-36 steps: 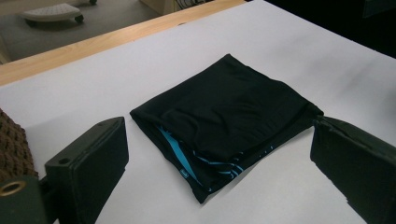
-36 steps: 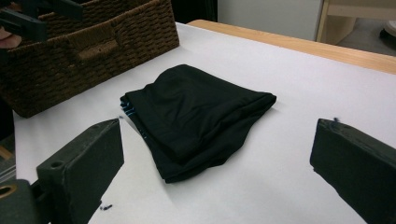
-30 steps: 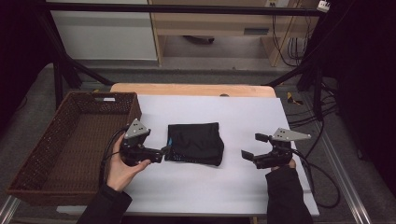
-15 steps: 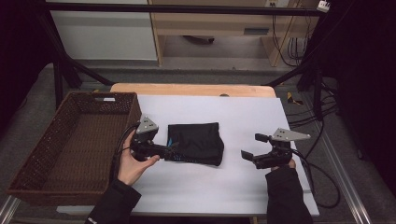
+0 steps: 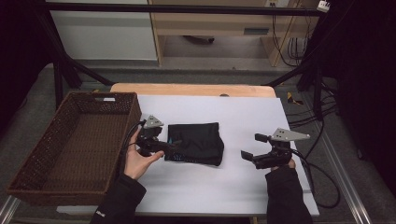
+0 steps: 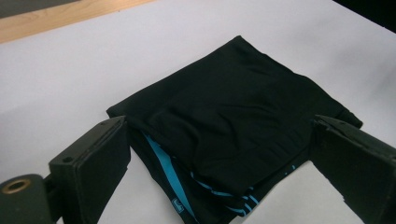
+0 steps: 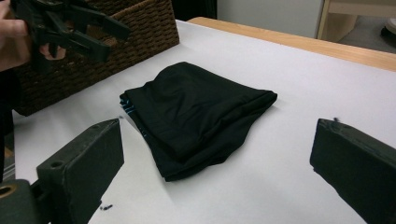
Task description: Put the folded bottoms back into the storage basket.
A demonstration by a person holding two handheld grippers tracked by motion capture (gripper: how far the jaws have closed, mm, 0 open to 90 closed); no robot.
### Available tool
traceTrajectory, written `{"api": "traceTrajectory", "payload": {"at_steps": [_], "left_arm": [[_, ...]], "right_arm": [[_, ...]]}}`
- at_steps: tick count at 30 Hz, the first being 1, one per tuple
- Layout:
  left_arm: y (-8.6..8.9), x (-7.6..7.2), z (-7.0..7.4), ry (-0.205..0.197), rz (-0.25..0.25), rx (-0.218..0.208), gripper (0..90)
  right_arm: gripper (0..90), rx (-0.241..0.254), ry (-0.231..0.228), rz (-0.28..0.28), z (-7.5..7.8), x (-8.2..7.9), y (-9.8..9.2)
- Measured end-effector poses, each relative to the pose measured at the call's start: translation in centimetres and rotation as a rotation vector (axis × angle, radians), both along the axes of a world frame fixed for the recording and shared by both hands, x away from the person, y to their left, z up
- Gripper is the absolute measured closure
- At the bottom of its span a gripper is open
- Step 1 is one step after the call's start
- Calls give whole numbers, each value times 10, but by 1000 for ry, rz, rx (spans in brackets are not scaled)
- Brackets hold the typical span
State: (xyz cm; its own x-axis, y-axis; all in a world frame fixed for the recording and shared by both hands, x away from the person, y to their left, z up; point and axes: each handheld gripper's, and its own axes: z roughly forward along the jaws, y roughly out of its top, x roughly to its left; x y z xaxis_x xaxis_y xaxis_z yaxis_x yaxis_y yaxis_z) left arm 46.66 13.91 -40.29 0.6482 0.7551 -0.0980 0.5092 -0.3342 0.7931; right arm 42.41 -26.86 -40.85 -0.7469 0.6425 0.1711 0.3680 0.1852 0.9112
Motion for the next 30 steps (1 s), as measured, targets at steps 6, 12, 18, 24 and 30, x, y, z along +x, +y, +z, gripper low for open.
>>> {"api": "traceTrajectory", "payload": {"at_steps": [6,12,18,24,30], "left_arm": [[-3,12,-10,35,14,15,77],[-5,22,-19,55,57,51,134],[-2,31,-27,73,95,60,186],[-4,37,-36,83,110,103,225],[-2,43,-45,123,116,86,261]], "right_arm": [[30,0,1,1,0,0,0],[30,-1,0,2,0,0,0],[30,-1,3,3,-1,1,0],[30,0,6,5,-1,1,0],[30,1,7,5,-1,1,0]]}}
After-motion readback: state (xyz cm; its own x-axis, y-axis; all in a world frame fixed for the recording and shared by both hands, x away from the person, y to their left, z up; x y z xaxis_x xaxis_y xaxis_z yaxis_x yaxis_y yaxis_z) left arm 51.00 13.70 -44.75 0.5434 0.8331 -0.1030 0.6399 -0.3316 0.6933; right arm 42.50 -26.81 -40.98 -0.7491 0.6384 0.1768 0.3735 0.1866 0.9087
